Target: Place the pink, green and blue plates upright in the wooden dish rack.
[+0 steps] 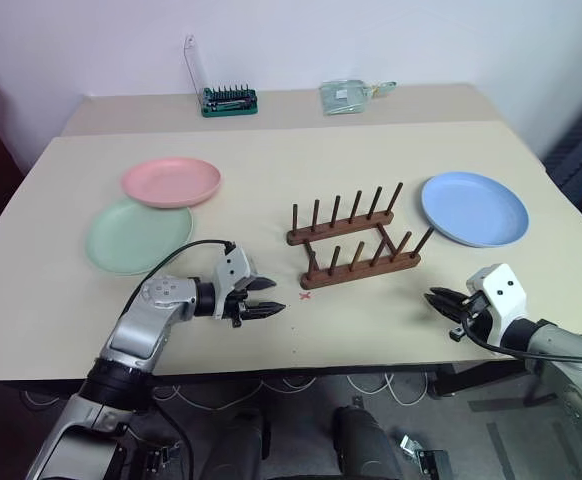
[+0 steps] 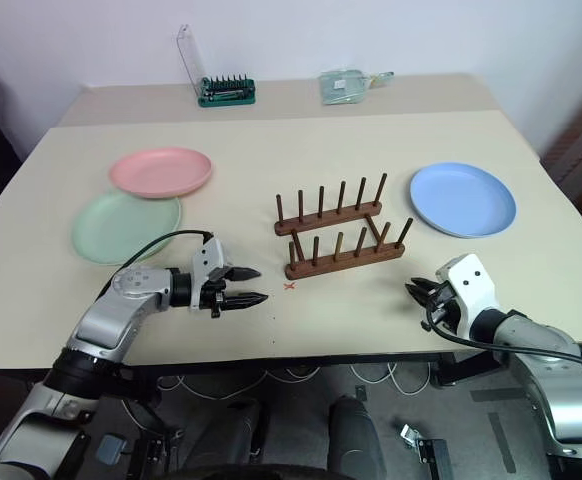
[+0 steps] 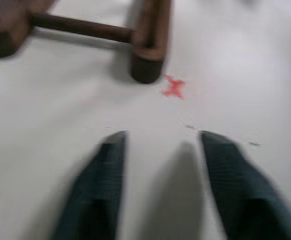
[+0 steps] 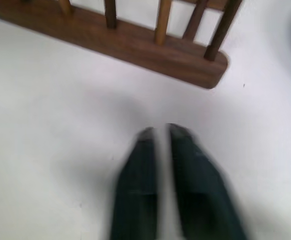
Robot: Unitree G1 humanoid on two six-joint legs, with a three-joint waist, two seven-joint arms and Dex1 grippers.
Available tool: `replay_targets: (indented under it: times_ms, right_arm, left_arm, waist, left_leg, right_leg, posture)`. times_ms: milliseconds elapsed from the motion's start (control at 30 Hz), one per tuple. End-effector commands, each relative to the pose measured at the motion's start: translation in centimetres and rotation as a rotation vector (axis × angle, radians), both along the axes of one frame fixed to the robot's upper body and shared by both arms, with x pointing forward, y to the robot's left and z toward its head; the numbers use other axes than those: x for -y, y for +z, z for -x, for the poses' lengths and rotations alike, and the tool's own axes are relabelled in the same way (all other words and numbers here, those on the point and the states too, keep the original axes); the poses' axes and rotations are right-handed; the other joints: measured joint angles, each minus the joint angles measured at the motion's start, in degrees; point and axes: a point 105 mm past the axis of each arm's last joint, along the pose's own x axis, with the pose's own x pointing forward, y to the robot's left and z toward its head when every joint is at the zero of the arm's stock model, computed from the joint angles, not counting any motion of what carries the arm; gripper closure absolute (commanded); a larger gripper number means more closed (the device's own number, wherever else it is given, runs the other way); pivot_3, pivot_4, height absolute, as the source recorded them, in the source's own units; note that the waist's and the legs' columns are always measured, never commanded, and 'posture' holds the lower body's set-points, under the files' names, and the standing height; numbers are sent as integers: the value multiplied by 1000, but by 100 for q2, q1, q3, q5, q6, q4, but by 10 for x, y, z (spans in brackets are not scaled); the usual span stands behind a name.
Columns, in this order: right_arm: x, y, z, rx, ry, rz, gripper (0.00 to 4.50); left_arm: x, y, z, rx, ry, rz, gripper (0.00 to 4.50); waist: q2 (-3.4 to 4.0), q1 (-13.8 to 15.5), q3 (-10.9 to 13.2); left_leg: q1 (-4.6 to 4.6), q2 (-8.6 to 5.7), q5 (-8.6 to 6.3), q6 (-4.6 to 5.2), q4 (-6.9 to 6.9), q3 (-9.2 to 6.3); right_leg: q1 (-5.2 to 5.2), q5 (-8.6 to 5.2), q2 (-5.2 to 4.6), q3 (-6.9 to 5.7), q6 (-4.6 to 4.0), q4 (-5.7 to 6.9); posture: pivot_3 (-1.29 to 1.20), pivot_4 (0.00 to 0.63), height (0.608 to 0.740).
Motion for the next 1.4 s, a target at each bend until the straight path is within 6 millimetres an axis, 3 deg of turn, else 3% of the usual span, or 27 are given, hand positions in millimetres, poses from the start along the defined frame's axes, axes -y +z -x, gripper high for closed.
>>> replay_targets:
  times_ms: [33, 133, 267, 367, 633, 900, 1200, 1400]
  right_arm:
    - [5, 3, -10, 34, -13, 73, 4500]
    - [12, -5, -22, 24, -51, 145, 4500]
    - [4, -11, -37, 33, -32, 192, 4500]
    - [-1, -11, -49, 48, -22, 212, 4500]
    - [-10, -7, -74, 96, -4, 232, 4500]
    - [-11, -8, -85, 117, -12, 233, 4500]
    - [-13, -5, -87, 135, -15, 226, 4500]
    - [-23, 1, -67, 130, 94, 209, 4500]
  left_arm:
    - [28, 0, 8, -5, -69, -6, 3726]
    - [38, -3, -2, 21, -29, -24, 3726]
    - [43, -11, -16, 64, 17, -77, 3726]
    - [45, -5, -32, 117, 103, -49, 3726]
    - [29, -1, -52, 192, 238, -54, 3726]
    - [19, 3, -69, 224, 322, -50, 3726]
    - [18, 3, -71, 226, 313, -52, 3726]
    - [8, 4, -51, 183, 244, -33, 3726]
  waist:
    - [-1, -1, 0]
    - [-1, -14, 0]
    - [-3, -36, -3]
    - [-8, -37, -5]
    - [-11, -76, -6]
    - [-13, -66, -8]
    - [-12, -68, -8]
    - [-12, -71, -8]
  left_leg:
    - [-1, -2, 0, 0, 1, 0]
    - [-1, -2, 0, 0, -1, 0]
    - [11, -1, 0, 0, -1, 4]
    - [25, 0, 0, 0, -2, 4]
    - [58, 3, 0, 0, -9, 7]
    - [60, 1, 0, 0, -7, 6]
    - [60, 1, 0, 0, -9, 5]
    - [59, 1, 0, -1, -14, 5]
  right_leg:
    - [0, 0, -2, 0, 0, -2]
    - [-1, 0, -1, -1, 0, -2]
    - [7, 0, 0, 0, -1, -1]
    - [22, 0, 0, 0, 0, -3]
    - [45, 0, 2, 1, 0, -2]
    - [49, 0, 2, 1, 0, -2]
    - [49, 0, 2, 1, 1, -2]
    - [47, 0, 2, 1, 1, -2]
  posture:
    - [0, 150, 740]
    - [0, 150, 740]
    - [0, 150, 740]
    - [0, 150, 740]
    - [0, 150, 740]
    - [0, 150, 740]
    - [0, 150, 740]
    - [0, 150, 740]
